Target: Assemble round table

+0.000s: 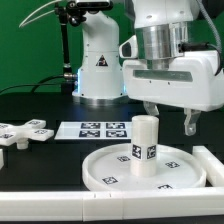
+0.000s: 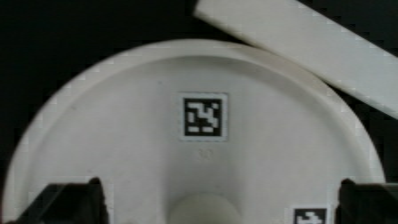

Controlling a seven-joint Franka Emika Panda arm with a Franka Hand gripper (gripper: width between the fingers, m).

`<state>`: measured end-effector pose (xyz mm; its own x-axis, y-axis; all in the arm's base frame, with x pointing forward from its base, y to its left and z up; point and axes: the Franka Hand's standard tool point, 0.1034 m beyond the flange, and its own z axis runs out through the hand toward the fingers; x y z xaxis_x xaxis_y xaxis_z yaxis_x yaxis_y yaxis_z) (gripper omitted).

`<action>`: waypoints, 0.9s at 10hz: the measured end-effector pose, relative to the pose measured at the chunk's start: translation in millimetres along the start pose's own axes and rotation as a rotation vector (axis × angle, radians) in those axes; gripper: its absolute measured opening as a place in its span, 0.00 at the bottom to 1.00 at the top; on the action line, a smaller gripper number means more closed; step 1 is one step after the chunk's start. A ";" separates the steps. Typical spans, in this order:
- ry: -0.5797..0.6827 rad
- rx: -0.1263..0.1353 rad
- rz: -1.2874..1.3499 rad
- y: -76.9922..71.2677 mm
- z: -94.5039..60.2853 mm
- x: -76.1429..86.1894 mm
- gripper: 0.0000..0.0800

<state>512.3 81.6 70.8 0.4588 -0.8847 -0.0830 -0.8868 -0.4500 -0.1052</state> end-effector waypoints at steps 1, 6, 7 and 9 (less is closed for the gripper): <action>-0.006 -0.005 0.012 8.5 -1.6 -3.2 0.81; 0.023 -0.002 -0.296 10.4 7.5 6.9 0.81; 0.029 -0.010 -0.509 13.1 6.7 10.5 0.81; 0.021 0.004 -0.531 25.0 6.2 22.2 0.81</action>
Offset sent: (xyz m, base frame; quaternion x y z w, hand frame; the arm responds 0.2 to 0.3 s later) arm 0.0000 0.0000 0.0000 0.0000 0.0000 0.0000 1.0000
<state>500.6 51.4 60.2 0.8431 -0.5377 0.0027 -0.5328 -0.8361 -0.1307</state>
